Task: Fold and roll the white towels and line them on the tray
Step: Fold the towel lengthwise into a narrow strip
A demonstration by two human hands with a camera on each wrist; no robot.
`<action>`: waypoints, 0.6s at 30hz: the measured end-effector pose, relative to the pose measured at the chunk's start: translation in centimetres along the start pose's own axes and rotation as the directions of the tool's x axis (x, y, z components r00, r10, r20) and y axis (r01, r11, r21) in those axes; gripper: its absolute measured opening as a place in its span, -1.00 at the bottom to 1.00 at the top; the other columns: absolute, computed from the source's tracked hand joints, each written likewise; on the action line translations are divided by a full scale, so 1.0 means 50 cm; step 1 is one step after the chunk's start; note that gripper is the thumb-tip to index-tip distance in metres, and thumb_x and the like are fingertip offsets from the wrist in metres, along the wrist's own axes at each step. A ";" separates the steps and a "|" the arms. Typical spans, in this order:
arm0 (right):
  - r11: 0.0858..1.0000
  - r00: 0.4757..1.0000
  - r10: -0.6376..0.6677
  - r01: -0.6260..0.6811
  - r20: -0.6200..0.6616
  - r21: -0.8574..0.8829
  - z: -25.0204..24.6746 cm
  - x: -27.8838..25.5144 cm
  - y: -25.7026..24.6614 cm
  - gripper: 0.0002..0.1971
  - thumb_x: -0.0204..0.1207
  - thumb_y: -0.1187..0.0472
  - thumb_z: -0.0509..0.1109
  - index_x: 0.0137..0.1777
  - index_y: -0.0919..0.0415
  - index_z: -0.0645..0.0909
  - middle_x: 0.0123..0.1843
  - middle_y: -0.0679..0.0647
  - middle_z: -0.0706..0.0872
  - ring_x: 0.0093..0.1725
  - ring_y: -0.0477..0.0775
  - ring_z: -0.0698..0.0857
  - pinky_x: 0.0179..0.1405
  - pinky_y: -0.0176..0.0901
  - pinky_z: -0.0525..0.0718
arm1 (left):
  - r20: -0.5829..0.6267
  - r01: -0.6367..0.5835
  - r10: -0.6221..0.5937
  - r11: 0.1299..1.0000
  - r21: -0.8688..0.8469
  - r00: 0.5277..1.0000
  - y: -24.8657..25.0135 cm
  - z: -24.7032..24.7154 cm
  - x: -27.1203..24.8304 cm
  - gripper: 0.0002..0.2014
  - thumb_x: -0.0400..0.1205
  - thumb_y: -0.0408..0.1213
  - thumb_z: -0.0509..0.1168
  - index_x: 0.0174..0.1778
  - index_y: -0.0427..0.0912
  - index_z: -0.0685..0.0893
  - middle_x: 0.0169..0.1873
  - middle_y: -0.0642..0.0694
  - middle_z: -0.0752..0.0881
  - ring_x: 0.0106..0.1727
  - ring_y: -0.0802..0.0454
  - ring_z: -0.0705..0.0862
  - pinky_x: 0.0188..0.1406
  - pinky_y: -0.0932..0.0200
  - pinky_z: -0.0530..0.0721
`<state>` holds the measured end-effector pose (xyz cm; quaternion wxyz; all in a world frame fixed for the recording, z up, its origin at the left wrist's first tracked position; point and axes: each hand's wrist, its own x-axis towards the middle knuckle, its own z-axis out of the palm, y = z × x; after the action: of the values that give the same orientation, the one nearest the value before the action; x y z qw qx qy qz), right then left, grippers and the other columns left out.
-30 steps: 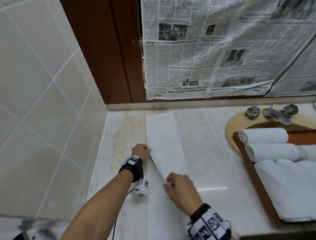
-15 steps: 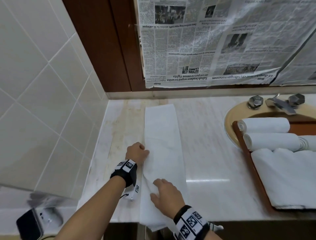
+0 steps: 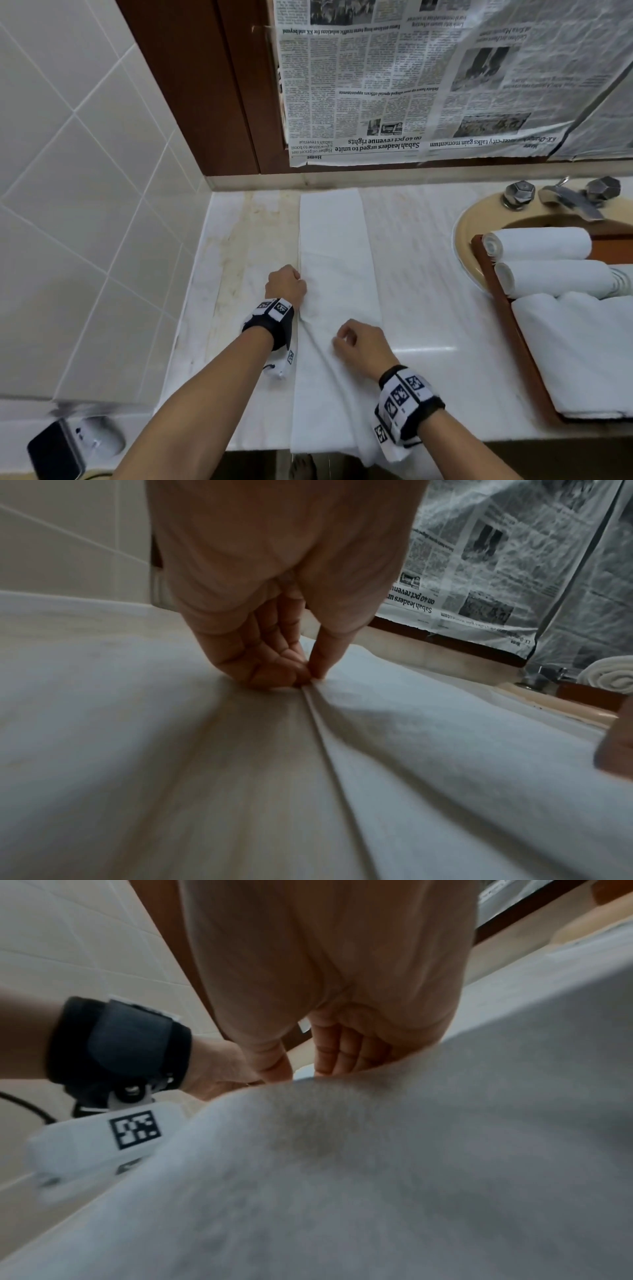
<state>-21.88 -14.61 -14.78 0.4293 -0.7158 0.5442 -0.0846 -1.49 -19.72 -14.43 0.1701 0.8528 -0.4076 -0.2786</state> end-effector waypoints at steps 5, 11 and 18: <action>0.998 0.998 0.064 -0.065 -0.017 -0.006 -0.061 0.073 -0.016 -0.81 0.51 0.01 0.45 -0.17 0.12 0.65 -0.24 -0.08 0.65 -0.21 -0.08 0.61 -0.32 -0.45 0.43 | -0.017 -0.008 0.008 0.999 -0.041 1.000 0.050 -0.001 0.040 -0.79 0.67 -0.26 0.26 0.15 -0.24 0.67 0.17 -0.26 0.70 0.12 -0.28 0.69 0.02 0.04 0.65; 0.979 0.995 0.070 -0.054 0.077 -0.198 -0.094 -0.012 0.005 -0.59 0.58 -0.04 0.40 0.34 0.14 0.56 0.18 0.01 0.66 0.11 -0.02 0.62 0.01 -0.29 0.47 | 0.099 0.038 -0.041 0.999 0.027 0.994 0.029 0.014 -0.003 -0.49 0.61 0.11 0.34 0.22 -0.28 0.57 0.16 -0.23 0.64 0.12 -0.24 0.68 -0.10 0.07 0.58; 0.958 0.991 0.114 -0.093 0.063 -0.272 -0.071 -0.141 0.013 -0.67 0.65 0.04 0.30 0.38 0.04 0.53 0.19 -0.03 0.72 0.12 -0.01 0.67 0.10 -0.14 0.64 | 0.142 0.065 -0.064 0.998 -0.005 0.988 -0.003 0.045 -0.076 -0.55 0.57 -0.06 0.42 0.23 -0.27 0.52 0.16 -0.21 0.62 0.12 -0.20 0.67 -0.04 0.06 0.64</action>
<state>-27.19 -10.51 -10.58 0.3531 -0.7406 0.5702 0.0409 -4.71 -16.75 -14.99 0.1357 0.8428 -0.3894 -0.3460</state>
